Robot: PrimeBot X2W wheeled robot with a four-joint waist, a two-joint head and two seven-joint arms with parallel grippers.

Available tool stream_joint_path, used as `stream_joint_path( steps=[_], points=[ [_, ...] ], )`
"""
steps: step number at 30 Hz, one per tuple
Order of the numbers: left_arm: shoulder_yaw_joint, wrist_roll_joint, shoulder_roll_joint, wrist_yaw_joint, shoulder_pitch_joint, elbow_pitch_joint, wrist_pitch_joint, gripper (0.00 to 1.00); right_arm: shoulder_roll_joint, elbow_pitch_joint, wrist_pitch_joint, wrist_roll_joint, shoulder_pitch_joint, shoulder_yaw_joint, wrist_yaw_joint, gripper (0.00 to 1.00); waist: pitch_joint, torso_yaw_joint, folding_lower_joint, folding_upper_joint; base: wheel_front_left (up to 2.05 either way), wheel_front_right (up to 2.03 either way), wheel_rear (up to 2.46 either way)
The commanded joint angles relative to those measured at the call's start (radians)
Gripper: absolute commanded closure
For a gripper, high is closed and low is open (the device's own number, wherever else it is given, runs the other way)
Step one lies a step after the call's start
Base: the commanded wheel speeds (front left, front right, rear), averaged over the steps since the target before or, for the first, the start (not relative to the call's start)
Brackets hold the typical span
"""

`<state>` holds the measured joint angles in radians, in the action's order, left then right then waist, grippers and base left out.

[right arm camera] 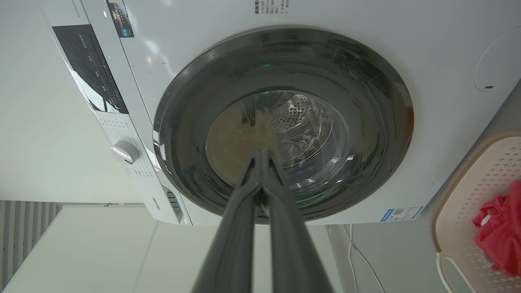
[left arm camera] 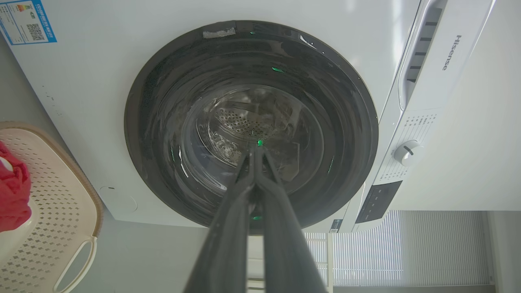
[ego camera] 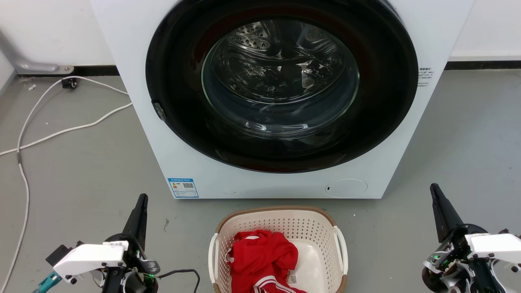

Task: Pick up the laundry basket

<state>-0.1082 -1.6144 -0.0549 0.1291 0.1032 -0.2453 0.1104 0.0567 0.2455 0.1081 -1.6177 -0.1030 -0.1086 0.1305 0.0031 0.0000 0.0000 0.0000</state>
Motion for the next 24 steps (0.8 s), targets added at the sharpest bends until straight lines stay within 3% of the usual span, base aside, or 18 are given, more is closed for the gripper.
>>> stream_joint_path(
  steps=[1, 24],
  points=[
    [-0.003, 0.003, 0.001, 0.003, 0.010, -0.001, 0.002, 1.00, -0.003, 0.001, 0.003, 0.008, -0.011, -0.002, 0.000, 1.00, 0.000, 0.000, 0.0000, 0.0000, 0.00, 0.00, 0.00],
    [-0.005, 0.004, 0.002, 0.003, 0.011, -0.001, 0.003, 1.00, -0.005, 0.001, 0.005, 0.008, -0.011, -0.003, 0.000, 1.00, 0.000, 0.000, 0.0000, 0.0000, 0.00, 0.00, 0.00]
  ],
)
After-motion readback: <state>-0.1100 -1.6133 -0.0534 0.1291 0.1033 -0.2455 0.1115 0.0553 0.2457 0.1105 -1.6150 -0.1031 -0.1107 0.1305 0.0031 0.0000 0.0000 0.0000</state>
